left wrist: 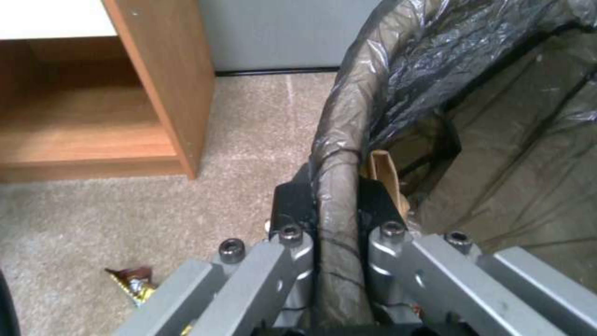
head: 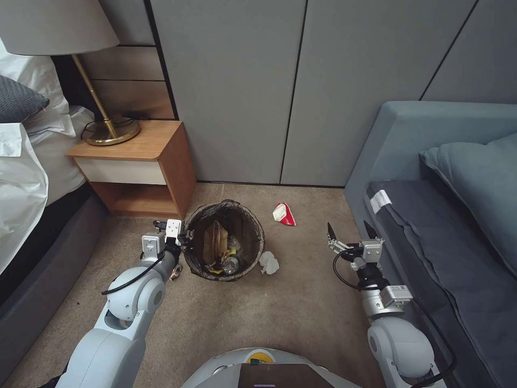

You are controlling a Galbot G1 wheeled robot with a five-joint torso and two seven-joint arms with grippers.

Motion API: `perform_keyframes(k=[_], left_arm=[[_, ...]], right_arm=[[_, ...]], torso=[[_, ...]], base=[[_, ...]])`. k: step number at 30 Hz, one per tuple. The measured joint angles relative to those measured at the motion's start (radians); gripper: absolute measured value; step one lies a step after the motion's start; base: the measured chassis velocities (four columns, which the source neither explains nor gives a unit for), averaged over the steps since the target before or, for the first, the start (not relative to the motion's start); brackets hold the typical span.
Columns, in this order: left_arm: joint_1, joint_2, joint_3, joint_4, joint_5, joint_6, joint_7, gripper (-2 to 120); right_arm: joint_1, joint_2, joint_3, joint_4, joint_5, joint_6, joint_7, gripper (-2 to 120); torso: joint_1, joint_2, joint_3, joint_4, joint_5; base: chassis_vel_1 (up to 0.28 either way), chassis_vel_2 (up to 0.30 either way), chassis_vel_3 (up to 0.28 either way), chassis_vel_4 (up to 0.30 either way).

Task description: Pick up the trash bin, then pick up the garbage from the floor and place it into the trash bin.

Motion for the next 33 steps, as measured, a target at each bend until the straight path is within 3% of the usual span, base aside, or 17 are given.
perform_keyframes(k=[33], left_arm=[[-0.005,-0.005,0.009,-0.003,0.004,-0.007,0.002,5]], right_arm=[[0.012,-0.016,-0.002,-0.038,0.015,-0.033,0.012,100]], torso=[[0.000,0.000,0.000,0.0001,0.0000]], base=[[0.022,0.018,0.020,0.018]])
